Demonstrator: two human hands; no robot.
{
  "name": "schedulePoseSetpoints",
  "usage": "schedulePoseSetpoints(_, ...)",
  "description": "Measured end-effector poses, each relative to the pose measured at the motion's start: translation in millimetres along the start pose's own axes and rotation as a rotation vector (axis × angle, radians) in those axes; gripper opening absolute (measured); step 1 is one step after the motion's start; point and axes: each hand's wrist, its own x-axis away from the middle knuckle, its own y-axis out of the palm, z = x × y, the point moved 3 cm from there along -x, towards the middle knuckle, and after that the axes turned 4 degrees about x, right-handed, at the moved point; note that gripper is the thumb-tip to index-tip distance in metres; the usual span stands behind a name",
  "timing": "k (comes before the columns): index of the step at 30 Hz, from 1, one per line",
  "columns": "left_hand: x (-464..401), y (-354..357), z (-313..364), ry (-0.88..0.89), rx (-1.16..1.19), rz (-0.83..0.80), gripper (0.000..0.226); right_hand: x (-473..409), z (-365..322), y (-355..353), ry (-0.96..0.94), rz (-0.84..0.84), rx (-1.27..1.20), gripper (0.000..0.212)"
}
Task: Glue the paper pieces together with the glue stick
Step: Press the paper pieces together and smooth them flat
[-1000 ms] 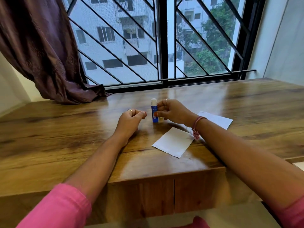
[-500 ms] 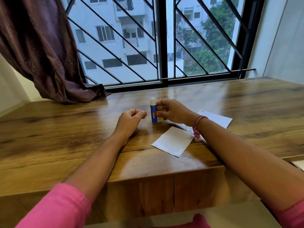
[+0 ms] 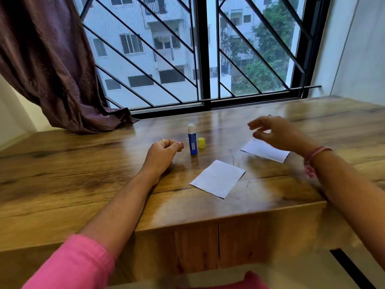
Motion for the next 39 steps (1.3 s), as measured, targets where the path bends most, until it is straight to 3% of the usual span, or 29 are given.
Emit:
schedulePoseSetpoints(7, 8.6, 0.4, 5.6, 0.111, -0.127, -0.103, 0.02, 19.0, 43.8, -7.4, 0.29, -0.104, -0.003, 0.056)
schedulePoseSetpoints(11, 20.2, 4.9, 11.9, 0.308, -0.261, -0.152, 0.025, 18.9, 38.9, -3.1, 0.314, -0.153, 0.101, 0.069)
schedulePoseSetpoints(17, 37.2, 24.2, 23.2, 0.517, -0.334, -0.253, 0.03, 21.3, 38.1, -1.7, 0.33, -0.153, 0.063, 0.068)
schedulePoseSetpoints(25, 40.6, 29.8, 21.0, 0.54, -0.435, -0.341, 0.035, 21.0, 41.2, -1.9, 0.364, -0.151, -0.051, 0.07)
schedulePoseSetpoints(30, 42.5, 35.2, 19.6, 0.498, -0.636, -0.419, 0.044, 22.8, 41.8, -5.6, 0.395, -0.121, -0.166, 0.074)
schedulePoseSetpoints(39, 43.6, 38.7, 18.1, 0.452, -0.725, -0.565, 0.044, 22.2, 44.3, -10.0, 0.438, -0.123, -0.193, 0.057)
